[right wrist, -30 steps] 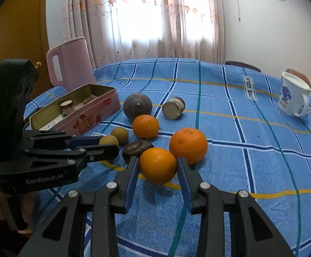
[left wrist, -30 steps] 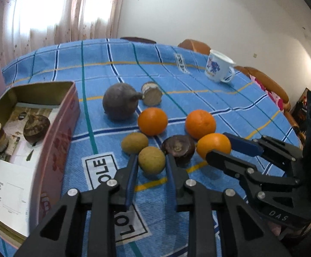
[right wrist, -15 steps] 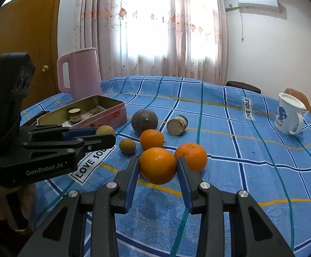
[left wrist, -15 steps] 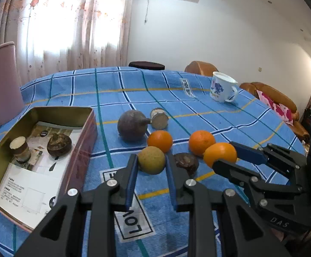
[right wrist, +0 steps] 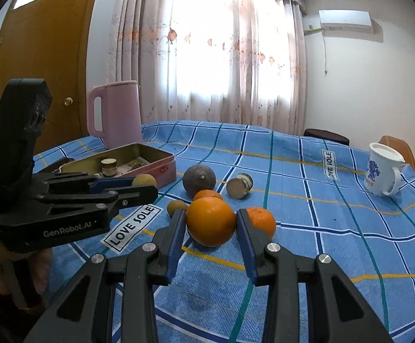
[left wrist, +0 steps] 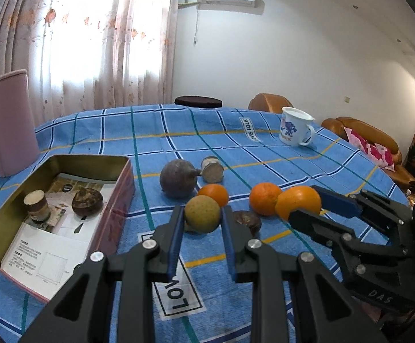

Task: Organize fruits
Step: 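Grasp the orange with the right gripper while the left lifts the kiwi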

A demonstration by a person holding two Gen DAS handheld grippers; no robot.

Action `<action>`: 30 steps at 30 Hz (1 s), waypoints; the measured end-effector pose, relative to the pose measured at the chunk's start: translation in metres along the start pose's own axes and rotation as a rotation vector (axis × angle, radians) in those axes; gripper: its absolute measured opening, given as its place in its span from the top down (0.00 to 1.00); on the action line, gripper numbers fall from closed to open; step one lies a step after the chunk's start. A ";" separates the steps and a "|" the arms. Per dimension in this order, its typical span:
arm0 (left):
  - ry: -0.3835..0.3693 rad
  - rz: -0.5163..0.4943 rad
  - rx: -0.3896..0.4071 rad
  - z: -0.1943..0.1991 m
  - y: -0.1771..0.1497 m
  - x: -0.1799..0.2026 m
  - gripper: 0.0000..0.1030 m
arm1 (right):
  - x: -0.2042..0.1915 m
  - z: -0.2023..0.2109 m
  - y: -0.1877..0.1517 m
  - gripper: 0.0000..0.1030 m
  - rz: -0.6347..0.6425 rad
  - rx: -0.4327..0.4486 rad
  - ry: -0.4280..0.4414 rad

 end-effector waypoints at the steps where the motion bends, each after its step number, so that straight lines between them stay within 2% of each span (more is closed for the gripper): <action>1: 0.002 -0.002 0.002 0.001 0.000 0.000 0.73 | 0.000 0.001 0.000 0.63 0.001 0.005 0.001; 19: 0.055 -0.039 0.074 0.013 0.004 0.002 0.74 | 0.003 0.019 0.004 0.63 -0.016 0.103 0.003; 30: 0.083 -0.054 0.120 0.022 0.009 -0.001 0.73 | 0.005 0.023 0.005 0.63 -0.031 0.121 0.003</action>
Point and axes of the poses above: each gripper's, at about its wrist camera, not at the fingertips, and z roughly against the way its jaws point, x to its right, y to its top, the point moved 3 cm from there along -z, roughly the way its jaws point, and after that the axes turned 5 degrees about x, right-handed, at the moved point
